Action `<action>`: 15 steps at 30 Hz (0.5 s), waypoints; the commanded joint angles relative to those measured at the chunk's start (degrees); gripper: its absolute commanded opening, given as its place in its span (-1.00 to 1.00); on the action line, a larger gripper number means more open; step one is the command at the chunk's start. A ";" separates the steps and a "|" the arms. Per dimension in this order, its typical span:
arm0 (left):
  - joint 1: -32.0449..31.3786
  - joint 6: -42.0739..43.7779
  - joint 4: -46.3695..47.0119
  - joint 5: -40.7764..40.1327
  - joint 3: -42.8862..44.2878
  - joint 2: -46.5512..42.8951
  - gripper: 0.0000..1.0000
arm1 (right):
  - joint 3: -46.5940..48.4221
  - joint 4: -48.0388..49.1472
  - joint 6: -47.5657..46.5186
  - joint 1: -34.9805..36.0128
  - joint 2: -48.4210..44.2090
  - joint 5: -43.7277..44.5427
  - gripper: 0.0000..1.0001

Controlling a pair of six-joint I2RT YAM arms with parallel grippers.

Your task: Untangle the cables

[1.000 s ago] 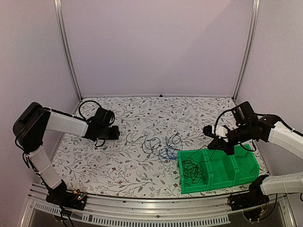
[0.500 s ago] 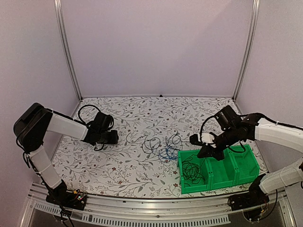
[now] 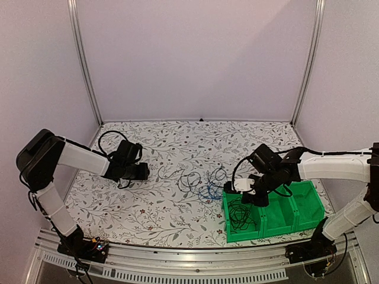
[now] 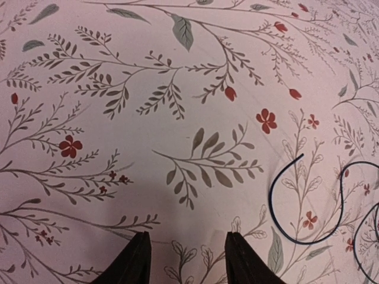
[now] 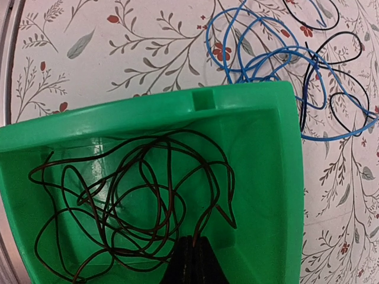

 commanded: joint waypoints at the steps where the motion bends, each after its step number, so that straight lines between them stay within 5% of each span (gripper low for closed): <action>1: -0.72 0.76 1.91 3.43 -0.47 -2.25 -0.15 | 2.90 -1.53 0.73 0.29 0.17 3.40 -0.81; 8: -0.97 1.15 1.98 9.08 2.11 -2.04 -0.14 | 4.48 -2.34 -2.16 0.24 -7.58 8.14 -0.09; 15: -1.24 6.38 -0.98 12.34 8.84 4.05 -0.17 | 11.62 -4.74 -5.11 -3.80 -6.25 5.64 0.03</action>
